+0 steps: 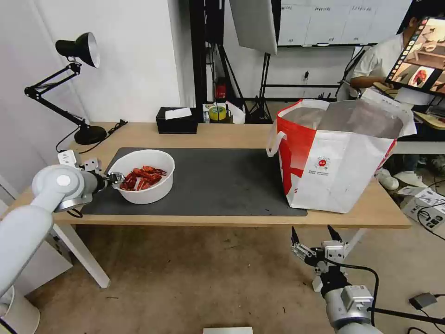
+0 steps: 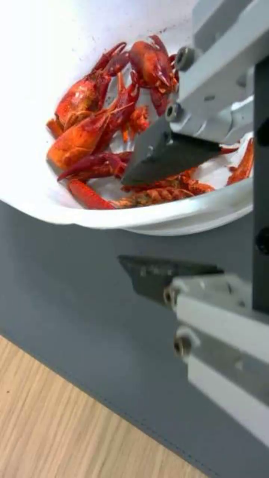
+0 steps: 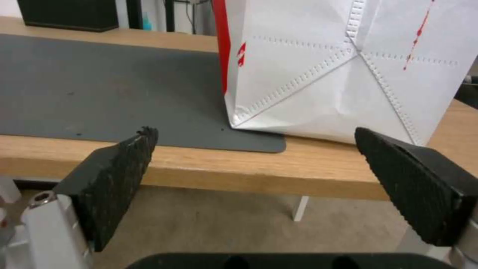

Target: Pick up the trash from the table and place it into the takeout bag.

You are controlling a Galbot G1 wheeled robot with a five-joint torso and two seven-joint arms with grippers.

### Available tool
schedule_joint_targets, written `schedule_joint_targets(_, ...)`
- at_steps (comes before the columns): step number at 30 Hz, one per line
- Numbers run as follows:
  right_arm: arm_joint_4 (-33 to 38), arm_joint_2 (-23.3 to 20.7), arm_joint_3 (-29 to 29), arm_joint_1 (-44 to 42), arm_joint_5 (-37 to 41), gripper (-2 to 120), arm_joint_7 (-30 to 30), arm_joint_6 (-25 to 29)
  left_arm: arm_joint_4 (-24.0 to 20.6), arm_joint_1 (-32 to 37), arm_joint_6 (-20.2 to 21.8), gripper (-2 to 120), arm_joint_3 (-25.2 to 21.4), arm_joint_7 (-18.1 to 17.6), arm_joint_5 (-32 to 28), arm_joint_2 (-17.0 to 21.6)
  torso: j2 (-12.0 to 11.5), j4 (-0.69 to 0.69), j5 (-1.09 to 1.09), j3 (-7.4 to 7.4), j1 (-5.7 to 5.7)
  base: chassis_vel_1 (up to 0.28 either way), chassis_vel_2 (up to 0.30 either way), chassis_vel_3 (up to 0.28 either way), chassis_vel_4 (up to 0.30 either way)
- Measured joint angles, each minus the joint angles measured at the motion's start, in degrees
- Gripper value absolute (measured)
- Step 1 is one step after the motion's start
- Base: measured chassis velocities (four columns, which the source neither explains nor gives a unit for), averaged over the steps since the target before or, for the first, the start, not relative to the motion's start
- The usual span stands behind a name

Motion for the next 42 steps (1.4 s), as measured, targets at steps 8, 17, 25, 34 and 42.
schedule_joint_targets(8,0.0,0.0,0.0,0.0,0.0,100,0.0,0.0,-0.4,-0.4,0.0,15,0.6,0.0,-0.1,-0.2,0.0,0.00,0.00,0.00,0.00,0.000,0.000,0.000,0.000)
schedule_joint_targets(17,0.0,0.0,0.0,0.0,0.0,100,0.0,0.0,-1.8,-5.4,-2.2,0,3.2,-0.3,-2.4,-1.6,0.0,0.00,0.00,0.00,-0.01,0.000,0.000,0.000,0.000)
schedule_joint_targets(25,0.0,0.0,0.0,0.0,0.0,100,0.0,0.0,-4.9,-17.2,-3.8,0,9.7,-3.7,-7.2,-4.3,0.0,0.00,0.01,0.00,-0.01,0.000,0.000,0.000,0.000)
schedule_joint_targets(34,0.0,0.0,0.0,0.0,0.0,100,0.0,0.0,-3.5,-36.9,-5.8,0,22.0,-7.3,-14.1,-12.2,0.0,-0.02,0.01,0.00,0.00,0.000,0.000,0.000,0.000)
schedule_joint_targets(42,0.0,0.0,0.0,0.0,0.0,100,0.0,0.0,3.2,-50.1,-6.5,0,29.6,-7.5,-15.9,-20.9,0.0,-0.01,0.02,0.00,0.00,0.000,0.000,0.000,0.000)
